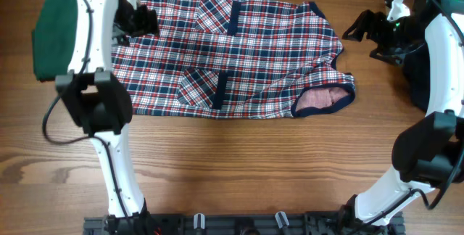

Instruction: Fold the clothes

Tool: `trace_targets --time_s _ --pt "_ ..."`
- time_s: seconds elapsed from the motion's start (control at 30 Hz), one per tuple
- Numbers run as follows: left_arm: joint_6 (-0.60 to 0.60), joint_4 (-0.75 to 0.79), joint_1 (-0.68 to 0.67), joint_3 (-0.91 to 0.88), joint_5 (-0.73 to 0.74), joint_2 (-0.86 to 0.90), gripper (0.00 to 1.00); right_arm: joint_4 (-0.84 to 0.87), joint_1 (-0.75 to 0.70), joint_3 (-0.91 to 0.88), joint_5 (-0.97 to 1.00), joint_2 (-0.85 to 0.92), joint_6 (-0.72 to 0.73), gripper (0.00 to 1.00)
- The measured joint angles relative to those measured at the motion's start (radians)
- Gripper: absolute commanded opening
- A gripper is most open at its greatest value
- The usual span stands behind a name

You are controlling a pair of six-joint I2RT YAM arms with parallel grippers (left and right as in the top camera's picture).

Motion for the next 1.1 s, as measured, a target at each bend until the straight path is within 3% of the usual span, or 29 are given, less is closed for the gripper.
trace_targets --time_s 0.27,0.47,0.6,0.83,1.1 --pt "-0.101 -0.094 0.0 0.0 -0.049 -0.261 0.92 -0.112 0.0 0.0 0.121 -0.219 0.006 0.95" --pt "-0.208 -0.176 0.0 -0.005 -0.132 -0.307 0.92 -0.107 0.0 -0.1 0.237 -0.441 0.036 0.97" --pt "-0.249 -0.176 0.0 -0.02 -0.153 -0.307 0.92 0.06 0.0 -0.377 0.274 -0.541 0.054 0.98" --pt "-0.263 -0.175 0.011 -0.069 -0.193 -0.307 0.93 0.45 0.0 -0.731 0.289 -0.51 0.05 1.0" --pt "-0.263 -0.087 0.13 -0.197 -0.192 -0.308 0.92 0.71 0.0 -0.808 0.288 -0.405 0.069 1.0"
